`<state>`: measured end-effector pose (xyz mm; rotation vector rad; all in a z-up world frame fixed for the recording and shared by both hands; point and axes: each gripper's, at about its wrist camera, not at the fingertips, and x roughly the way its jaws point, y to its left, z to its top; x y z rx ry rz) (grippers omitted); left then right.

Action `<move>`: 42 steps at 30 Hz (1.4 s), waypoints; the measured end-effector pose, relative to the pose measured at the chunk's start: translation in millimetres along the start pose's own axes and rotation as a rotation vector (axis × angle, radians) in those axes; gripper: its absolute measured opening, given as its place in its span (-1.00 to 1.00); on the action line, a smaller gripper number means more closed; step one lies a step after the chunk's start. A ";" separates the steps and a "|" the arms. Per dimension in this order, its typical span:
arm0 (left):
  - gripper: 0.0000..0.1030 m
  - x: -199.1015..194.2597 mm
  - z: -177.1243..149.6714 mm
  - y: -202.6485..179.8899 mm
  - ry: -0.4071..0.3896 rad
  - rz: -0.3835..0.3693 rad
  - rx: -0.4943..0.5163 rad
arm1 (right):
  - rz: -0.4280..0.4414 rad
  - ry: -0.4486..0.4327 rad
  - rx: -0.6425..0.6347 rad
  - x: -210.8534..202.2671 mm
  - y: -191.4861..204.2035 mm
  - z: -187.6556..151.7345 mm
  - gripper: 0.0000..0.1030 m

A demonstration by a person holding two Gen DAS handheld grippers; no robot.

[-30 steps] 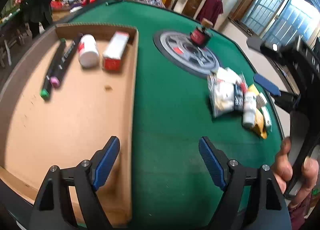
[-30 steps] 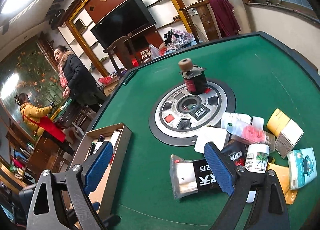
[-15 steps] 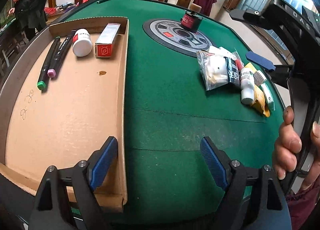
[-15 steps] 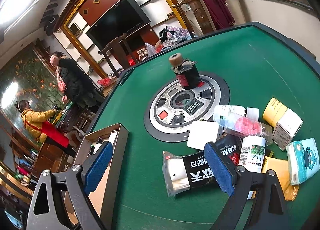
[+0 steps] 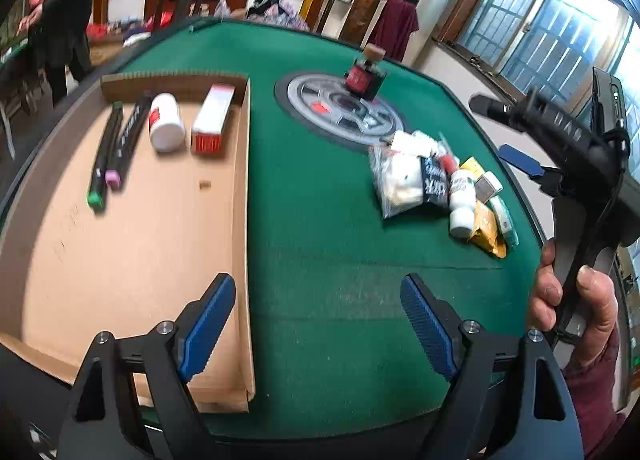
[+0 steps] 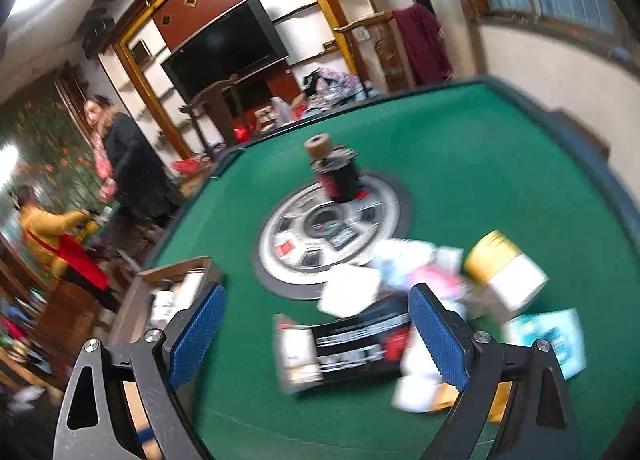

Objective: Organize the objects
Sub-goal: 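Move the left gripper back toward the remaining pile of items, then grasp the black printed packet with the left gripper and lift it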

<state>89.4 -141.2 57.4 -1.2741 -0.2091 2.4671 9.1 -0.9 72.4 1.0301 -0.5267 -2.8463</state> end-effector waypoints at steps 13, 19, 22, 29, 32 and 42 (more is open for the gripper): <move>0.63 -5.7 16.6 -15.2 -0.048 0.035 0.068 | -0.335 -0.237 -0.147 -51.1 -35.1 19.8 1.00; 0.63 -0.3 21.8 -11.1 -0.029 0.040 0.038 | -0.298 -0.143 -0.066 -25.2 -71.7 29.0 1.00; 0.63 6.1 24.8 -12.9 -0.016 0.059 0.039 | -0.269 -0.129 -0.042 -13.9 -85.9 29.1 1.00; 0.63 31.2 38.1 -37.9 0.011 0.076 0.166 | -0.239 -0.102 0.062 9.5 -122.6 23.2 1.00; 0.63 43.9 49.6 -71.9 -0.027 0.073 0.384 | -0.217 -0.063 0.132 13.8 -140.1 23.2 1.00; 0.63 131.5 68.1 -141.6 0.078 0.082 0.727 | -0.200 -0.074 0.192 8.7 -152.7 22.0 1.00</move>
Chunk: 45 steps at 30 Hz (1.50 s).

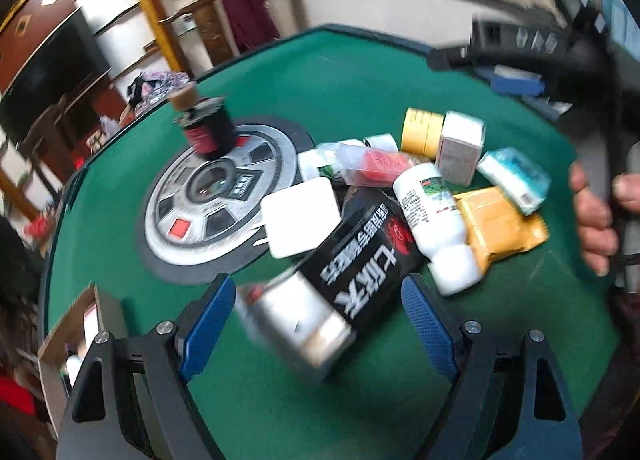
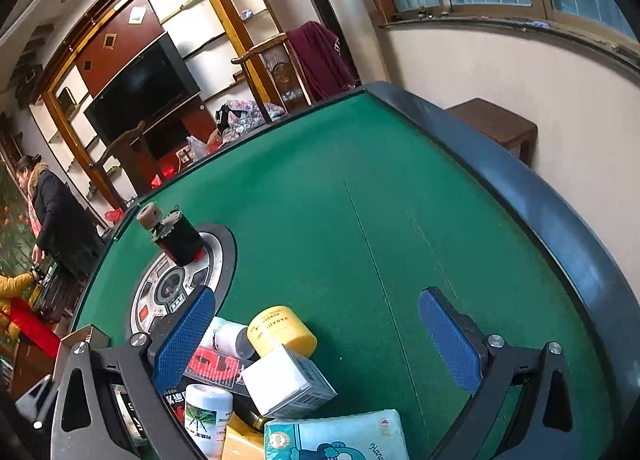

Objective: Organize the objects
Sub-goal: 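Grasp the black printed packet with the left gripper and lift it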

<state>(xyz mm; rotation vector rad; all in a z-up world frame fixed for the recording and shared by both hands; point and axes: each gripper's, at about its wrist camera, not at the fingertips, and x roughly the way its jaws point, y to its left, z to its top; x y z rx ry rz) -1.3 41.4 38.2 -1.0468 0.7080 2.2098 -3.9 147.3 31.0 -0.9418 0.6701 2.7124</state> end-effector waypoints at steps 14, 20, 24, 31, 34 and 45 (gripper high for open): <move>-0.11 -21.8 -29.6 3.3 0.037 -0.070 -0.150 | 0.021 0.036 0.004 10.8 7.2 -5.3 1.00; -0.08 -30.2 -52.3 7.4 0.046 -0.050 -0.189 | 0.021 0.044 -0.008 12.6 9.8 -8.8 1.00; -0.02 -9.7 -47.4 4.2 0.068 -0.056 -0.203 | 0.008 0.041 -0.028 12.7 12.9 -11.0 1.00; -0.21 -6.7 -46.6 -1.4 0.035 -0.021 -0.221 | 0.005 0.037 -0.048 14.5 14.7 -13.3 1.00; -0.23 -26.7 -54.0 7.8 -0.016 -0.014 -0.273 | 0.010 0.044 -0.058 17.2 17.3 -13.2 1.00; -0.22 -120.0 -112.8 49.1 -0.210 -0.078 -0.521 | -0.102 -0.061 -0.239 6.6 47.7 -22.6 1.00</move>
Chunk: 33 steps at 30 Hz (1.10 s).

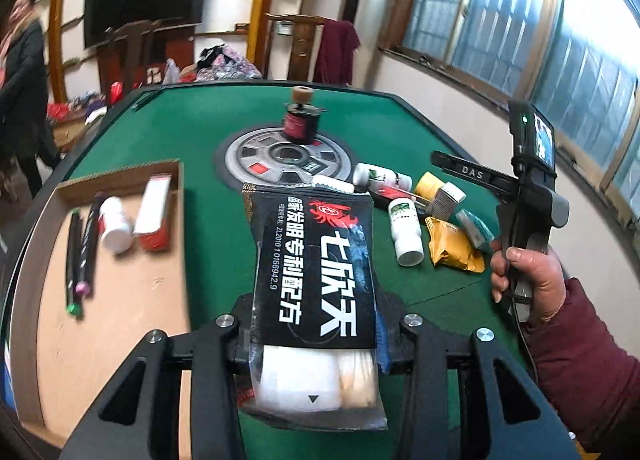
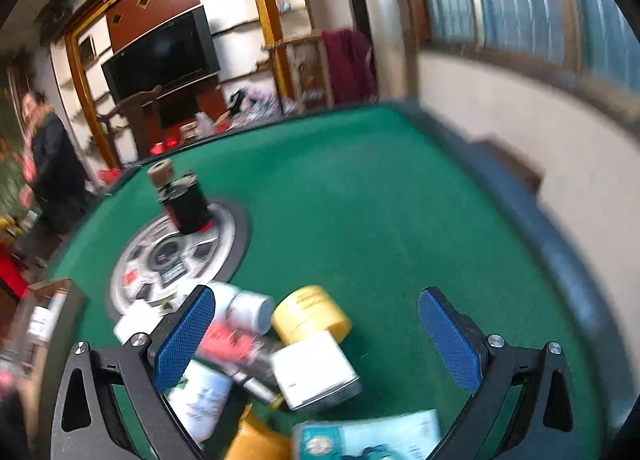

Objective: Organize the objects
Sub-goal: 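Grasp the black printed packet with the left gripper and lift it, then carry the packet in the left gripper while the right gripper grasps a white bottle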

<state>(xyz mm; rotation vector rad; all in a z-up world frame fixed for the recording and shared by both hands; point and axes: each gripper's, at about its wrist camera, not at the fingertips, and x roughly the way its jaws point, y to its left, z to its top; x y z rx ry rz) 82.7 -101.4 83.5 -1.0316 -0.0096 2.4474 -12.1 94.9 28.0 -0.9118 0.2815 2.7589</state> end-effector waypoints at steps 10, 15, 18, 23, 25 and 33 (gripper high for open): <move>-0.21 -30.3 -24.8 43.2 -0.033 -0.017 -0.106 | 0.397 0.238 0.063 -28.4 32.3 7.7 1.00; -0.21 -40.9 -32.8 58.9 -0.053 -0.017 -0.134 | 0.483 0.395 0.109 -10.3 49.9 1.5 0.71; -0.21 -44.5 -36.3 67.8 -0.060 -0.016 -0.150 | 0.425 0.434 0.072 0.6 60.0 -7.6 0.64; -0.21 -43.4 -41.2 81.1 -0.054 -0.023 -0.181 | 0.251 0.435 -0.027 13.6 76.1 -18.3 0.49; -0.21 -43.4 -43.0 84.7 -0.053 -0.025 -0.188 | 0.194 0.449 -0.053 21.0 80.8 -22.9 0.40; -0.21 -44.8 -46.8 95.6 -0.051 -0.023 -0.209 | 0.090 0.431 -0.080 34.4 86.4 -39.1 -0.21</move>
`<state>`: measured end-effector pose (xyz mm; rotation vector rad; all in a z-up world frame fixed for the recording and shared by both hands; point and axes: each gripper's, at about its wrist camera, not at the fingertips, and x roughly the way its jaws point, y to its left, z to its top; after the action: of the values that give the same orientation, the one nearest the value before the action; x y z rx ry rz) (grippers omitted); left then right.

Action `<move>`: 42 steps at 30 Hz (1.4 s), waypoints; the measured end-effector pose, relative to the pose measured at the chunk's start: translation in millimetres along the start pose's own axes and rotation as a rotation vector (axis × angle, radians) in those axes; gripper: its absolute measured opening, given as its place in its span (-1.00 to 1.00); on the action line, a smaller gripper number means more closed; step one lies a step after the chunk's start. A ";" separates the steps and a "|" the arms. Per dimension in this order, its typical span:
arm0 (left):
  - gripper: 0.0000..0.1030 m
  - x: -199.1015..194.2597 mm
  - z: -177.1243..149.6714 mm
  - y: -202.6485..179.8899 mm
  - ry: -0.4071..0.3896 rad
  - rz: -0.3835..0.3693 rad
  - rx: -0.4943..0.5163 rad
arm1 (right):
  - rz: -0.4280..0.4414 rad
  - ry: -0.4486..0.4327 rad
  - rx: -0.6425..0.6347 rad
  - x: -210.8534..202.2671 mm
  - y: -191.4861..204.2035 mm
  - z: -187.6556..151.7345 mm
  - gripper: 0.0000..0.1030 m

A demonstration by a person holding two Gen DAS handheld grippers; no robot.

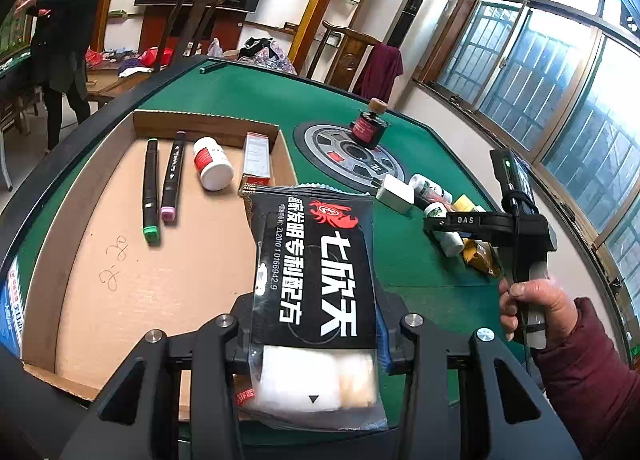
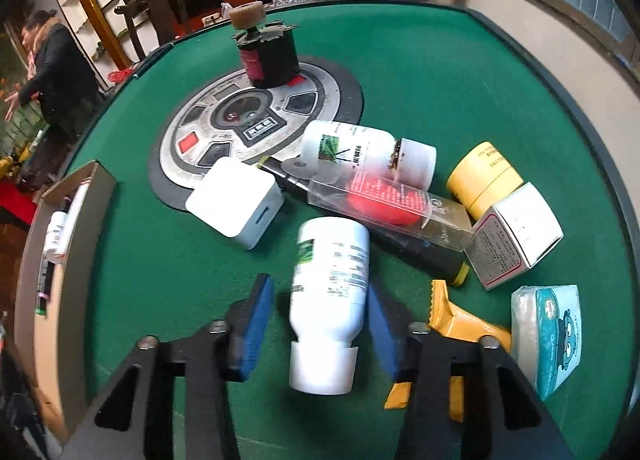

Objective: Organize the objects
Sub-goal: 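Carry the packet in the left gripper while the right gripper grasps a white bottle, then lower the packet and white bottle into the tray and open both grippers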

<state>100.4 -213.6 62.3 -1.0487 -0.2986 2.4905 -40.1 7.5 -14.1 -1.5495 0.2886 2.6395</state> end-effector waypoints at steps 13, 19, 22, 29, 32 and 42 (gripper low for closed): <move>-0.21 -27.0 12.7 28.2 -0.051 0.078 -0.046 | 0.316 -0.057 0.026 -28.2 11.3 -12.8 -0.27; -0.21 -43.7 41.2 55.0 -0.080 0.238 -0.032 | 0.522 -0.040 -0.065 -53.1 71.7 -0.5 -0.26; -0.21 -37.3 55.1 63.8 -0.063 0.299 0.001 | 0.614 0.010 -0.093 -51.5 108.1 6.5 -0.26; -0.21 5.3 79.4 91.8 0.030 0.365 0.015 | 0.695 0.168 -0.155 -8.4 203.3 12.1 -0.26; -0.21 24.8 82.6 105.1 0.079 0.359 -0.016 | 0.704 0.234 -0.176 11.5 232.2 1.5 -0.26; -0.20 60.0 82.4 127.7 0.162 0.374 -0.071 | 0.622 0.249 -0.242 42.0 273.6 -2.1 -0.25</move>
<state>-34.3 -302.5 36.7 -1.4399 -0.1527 2.7103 -100.7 -262.6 -16.9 -2.1721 0.5654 3.0077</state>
